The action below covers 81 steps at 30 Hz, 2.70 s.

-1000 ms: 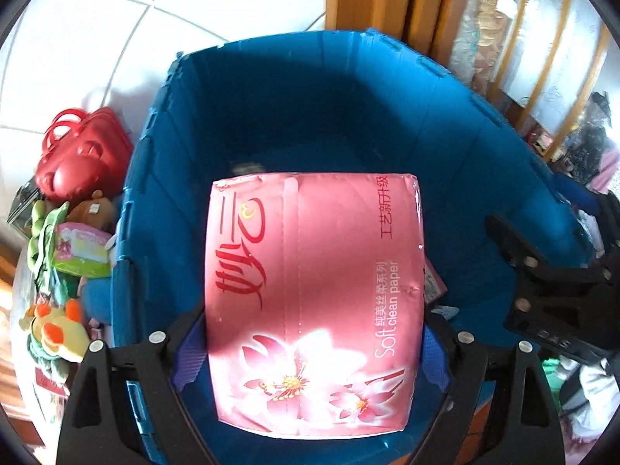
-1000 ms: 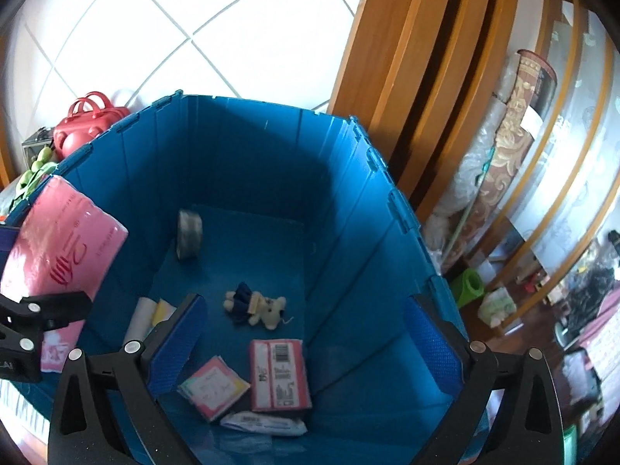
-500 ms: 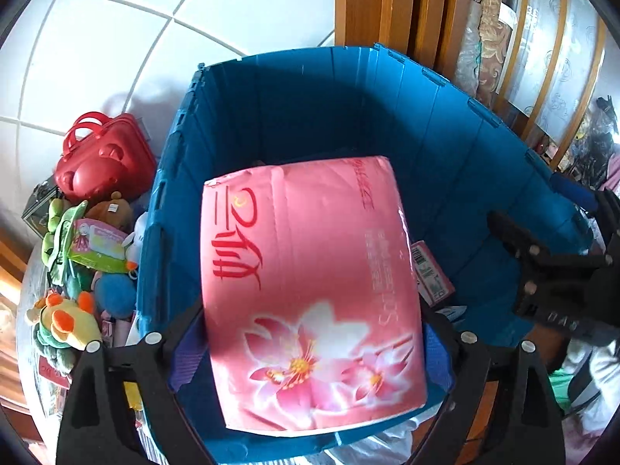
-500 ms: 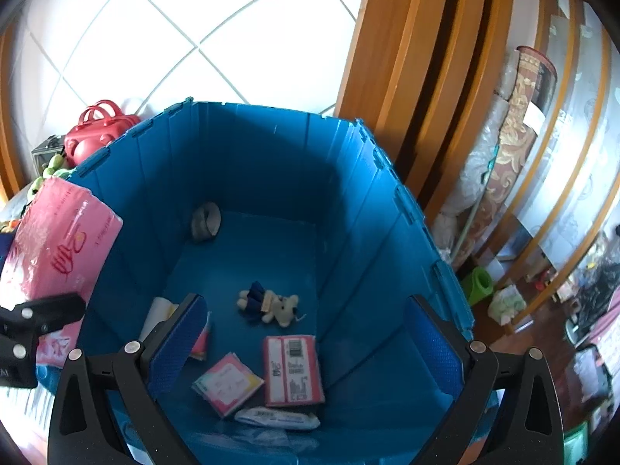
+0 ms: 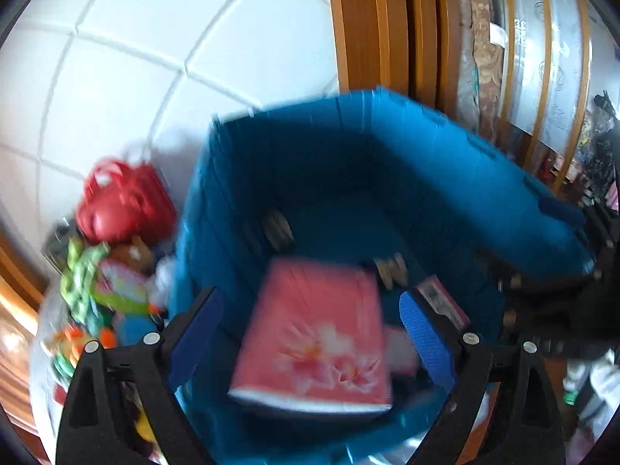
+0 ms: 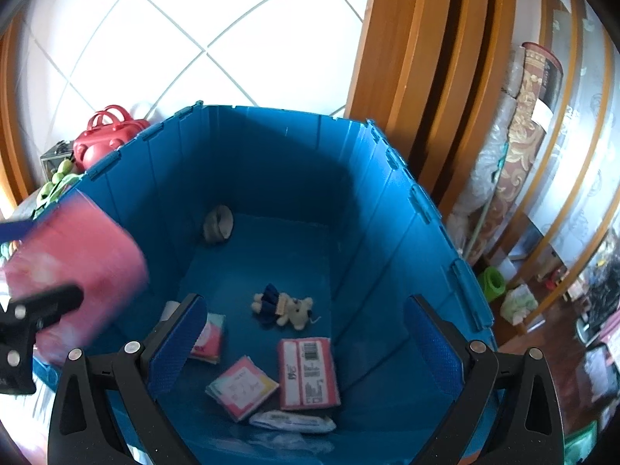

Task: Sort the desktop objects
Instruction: 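Open the right tool to drop the tape roll while the left tool lowers the pink pack into the crate, then move both tools back over the heap of items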

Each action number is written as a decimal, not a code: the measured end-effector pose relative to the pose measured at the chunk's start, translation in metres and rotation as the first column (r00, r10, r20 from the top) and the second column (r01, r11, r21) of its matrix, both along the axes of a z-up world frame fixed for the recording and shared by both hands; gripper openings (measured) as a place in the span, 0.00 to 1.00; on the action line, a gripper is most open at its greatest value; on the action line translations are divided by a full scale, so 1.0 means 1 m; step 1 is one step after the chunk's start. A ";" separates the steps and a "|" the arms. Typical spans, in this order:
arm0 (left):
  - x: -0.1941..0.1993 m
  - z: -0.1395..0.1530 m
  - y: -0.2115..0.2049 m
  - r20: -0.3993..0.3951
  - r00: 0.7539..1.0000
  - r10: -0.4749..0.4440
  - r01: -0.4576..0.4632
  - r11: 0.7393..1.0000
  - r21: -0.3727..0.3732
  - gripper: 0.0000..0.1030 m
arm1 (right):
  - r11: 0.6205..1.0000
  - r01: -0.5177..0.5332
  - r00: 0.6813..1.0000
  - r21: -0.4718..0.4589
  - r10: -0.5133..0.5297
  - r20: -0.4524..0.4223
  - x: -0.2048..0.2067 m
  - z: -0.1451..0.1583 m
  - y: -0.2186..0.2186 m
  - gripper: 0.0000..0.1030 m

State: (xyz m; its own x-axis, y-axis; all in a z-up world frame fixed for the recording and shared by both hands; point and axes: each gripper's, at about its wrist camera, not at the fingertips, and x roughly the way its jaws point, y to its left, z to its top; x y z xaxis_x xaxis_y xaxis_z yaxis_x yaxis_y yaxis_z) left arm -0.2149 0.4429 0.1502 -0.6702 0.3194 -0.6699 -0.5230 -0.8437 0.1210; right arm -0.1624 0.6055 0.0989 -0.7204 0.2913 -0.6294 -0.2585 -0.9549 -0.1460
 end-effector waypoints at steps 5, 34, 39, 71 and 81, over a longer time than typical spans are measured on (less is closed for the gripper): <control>0.001 0.011 -0.002 -0.027 0.999 -0.017 0.018 1.000 0.024 0.91 | 1.000 0.001 1.000 -0.008 -0.001 -0.028 0.002 0.007 0.000 0.99; 0.015 0.001 -0.138 -0.169 0.965 0.199 -0.161 0.964 0.213 0.91 | 0.980 -0.190 0.951 0.061 0.199 -0.238 0.000 0.043 -0.101 1.00; 0.016 -0.009 -0.208 -0.214 0.921 0.324 -0.261 0.925 0.278 0.91 | 0.947 -0.308 0.888 0.091 0.321 -0.331 0.001 0.057 -0.157 1.00; -0.039 -0.236 -0.514 0.297 0.732 0.613 -0.620 0.781 -0.083 0.88 | 0.899 -0.379 0.861 -0.219 0.429 0.272 -0.089 -0.165 -0.374 1.00; -0.056 -0.284 -0.511 0.376 0.685 0.624 -0.607 0.774 -0.178 0.79 | 0.911 -0.266 0.840 -0.316 0.380 0.388 -0.080 -0.209 -0.362 0.82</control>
